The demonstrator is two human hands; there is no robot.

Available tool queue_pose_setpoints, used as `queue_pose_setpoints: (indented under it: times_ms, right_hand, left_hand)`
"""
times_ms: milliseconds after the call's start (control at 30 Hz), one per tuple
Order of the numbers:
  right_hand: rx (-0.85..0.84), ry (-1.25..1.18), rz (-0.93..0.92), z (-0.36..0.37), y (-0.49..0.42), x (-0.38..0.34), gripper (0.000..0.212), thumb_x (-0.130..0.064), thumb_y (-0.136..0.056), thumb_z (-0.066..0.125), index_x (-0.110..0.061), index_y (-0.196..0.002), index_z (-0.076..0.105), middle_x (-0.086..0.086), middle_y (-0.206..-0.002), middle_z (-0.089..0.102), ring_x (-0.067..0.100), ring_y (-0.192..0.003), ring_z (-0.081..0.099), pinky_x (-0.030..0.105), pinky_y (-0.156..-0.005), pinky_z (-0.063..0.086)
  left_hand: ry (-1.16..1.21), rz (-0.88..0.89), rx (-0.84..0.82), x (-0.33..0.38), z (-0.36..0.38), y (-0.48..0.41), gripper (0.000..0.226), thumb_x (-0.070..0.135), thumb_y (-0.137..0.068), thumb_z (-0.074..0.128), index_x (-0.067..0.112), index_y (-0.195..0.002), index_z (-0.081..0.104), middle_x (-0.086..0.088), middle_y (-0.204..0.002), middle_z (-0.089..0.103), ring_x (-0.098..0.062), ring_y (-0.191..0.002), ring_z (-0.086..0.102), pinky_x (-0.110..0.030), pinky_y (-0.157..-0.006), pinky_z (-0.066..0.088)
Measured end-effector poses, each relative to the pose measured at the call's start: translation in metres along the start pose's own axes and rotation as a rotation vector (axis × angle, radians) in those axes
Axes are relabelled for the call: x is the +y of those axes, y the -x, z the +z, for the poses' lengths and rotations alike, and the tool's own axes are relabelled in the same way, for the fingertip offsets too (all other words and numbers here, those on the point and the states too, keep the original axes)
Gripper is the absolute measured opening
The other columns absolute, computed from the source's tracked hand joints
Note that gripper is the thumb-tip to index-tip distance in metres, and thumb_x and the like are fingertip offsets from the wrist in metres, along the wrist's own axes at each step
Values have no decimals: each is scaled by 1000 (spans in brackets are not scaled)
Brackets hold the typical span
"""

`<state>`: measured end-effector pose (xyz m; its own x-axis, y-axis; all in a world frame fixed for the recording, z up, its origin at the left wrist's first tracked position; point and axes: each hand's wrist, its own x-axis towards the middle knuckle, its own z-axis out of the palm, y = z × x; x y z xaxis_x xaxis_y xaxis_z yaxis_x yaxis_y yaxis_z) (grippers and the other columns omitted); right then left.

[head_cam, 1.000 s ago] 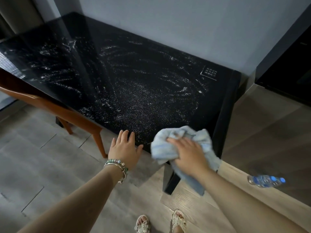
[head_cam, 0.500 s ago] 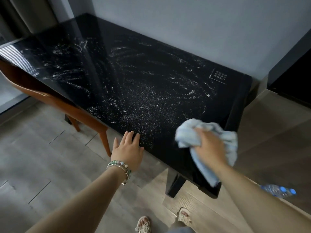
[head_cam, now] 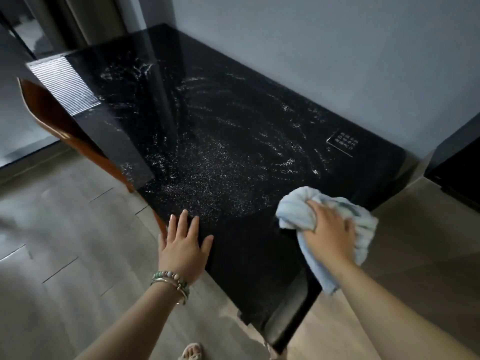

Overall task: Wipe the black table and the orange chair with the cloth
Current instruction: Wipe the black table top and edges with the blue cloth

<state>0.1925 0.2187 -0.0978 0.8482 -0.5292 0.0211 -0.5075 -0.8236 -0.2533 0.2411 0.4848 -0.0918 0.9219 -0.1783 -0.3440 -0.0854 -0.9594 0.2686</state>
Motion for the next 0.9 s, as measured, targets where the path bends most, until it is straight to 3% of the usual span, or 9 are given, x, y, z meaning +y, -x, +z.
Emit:
queue_pose_setpoints:
  times_ms: [133, 233, 300, 500, 567, 600, 700, 767, 900]
  right_hand:
    - [-120, 72, -48, 2, -8, 9, 50, -40, -77, 31, -36, -126, 41, -4, -129, 51, 25, -123, 43, 49, -105, 26]
    - [-108, 79, -626, 11, 25, 1, 60, -42, -67, 51, -39, -126, 47, -10, -131, 52, 21, -114, 51, 42, -98, 23]
    - [-153, 28, -807, 11, 13, 15, 58, -49, -64, 47, -40, -121, 48, -14, -123, 56, 17, -105, 56, 40, -94, 26]
    - [-116, 36, -64, -15, -78, 72, 53, -36, -88, 43, -37, -139, 28, -5, -144, 37, 21, -132, 32, 52, -106, 25]
    - [-107, 8, 61, -21, -74, 58, 53, -29, -89, 42, -34, -140, 28, -1, -146, 35, 26, -132, 30, 53, -104, 27]
    - [-128, 1, 29, -21, -64, 46, 54, -27, -88, 44, -33, -139, 31, 1, -144, 37, 28, -130, 32, 51, -102, 30]
    - [-81, 20, -506, -5, -19, 31, 56, -34, -69, 58, -37, -124, 50, -5, -128, 55, 26, -111, 55, 41, -90, 30]
    - [-80, 49, -687, -4, -27, 43, 53, -46, -63, 52, -42, -115, 52, -13, -117, 61, 17, -98, 61, 36, -85, 28]
    - [-72, 41, -148, -13, -93, 88, 42, -43, -78, 39, -39, -120, 45, -5, -122, 55, 24, -114, 50, 47, -95, 37]
  left_hand:
    - [-64, -45, -15, 37, 11, 7, 69, 59, -94, 23, 28, -150, -2, 3, -157, -15, -21, -144, -18, -47, -117, -4]
    - [-45, -113, -6, 62, 21, 3, 70, 59, -93, 27, 29, -150, 0, 4, -158, -13, -20, -144, -16, -50, -117, -1]
    - [-39, -157, -24, 72, 26, 4, 71, 60, -92, 29, 30, -150, 1, 6, -158, -11, -19, -145, -15, -52, -116, 0]
    - [-46, -173, -66, 70, 20, 5, 74, 61, -91, 34, 31, -150, 0, 8, -158, -9, -18, -145, -14, -49, -117, 1]
    - [-41, -198, -61, 76, 19, 3, 74, 61, -91, 35, 30, -150, 2, 8, -158, -7, -19, -145, -12, -49, -117, 3]
    - [-39, -208, -52, 80, 19, 2, 73, 60, -92, 34, 30, -150, 2, 7, -158, -6, -20, -145, -12, -49, -118, 4]
    - [-74, -159, 3, 95, 18, -4, 66, 53, -95, 33, 32, -150, 3, 9, -158, -6, -21, -145, -12, -50, -117, 3]
    - [-108, -89, 13, 107, 17, -10, 66, 52, -95, 34, 33, -150, 1, 10, -158, -8, -20, -145, -13, -51, -117, 0]
    - [-149, 3, -35, 121, 13, -25, 80, 62, -89, 39, 33, -149, -6, 10, -157, -13, -21, -144, -16, -51, -116, -2]
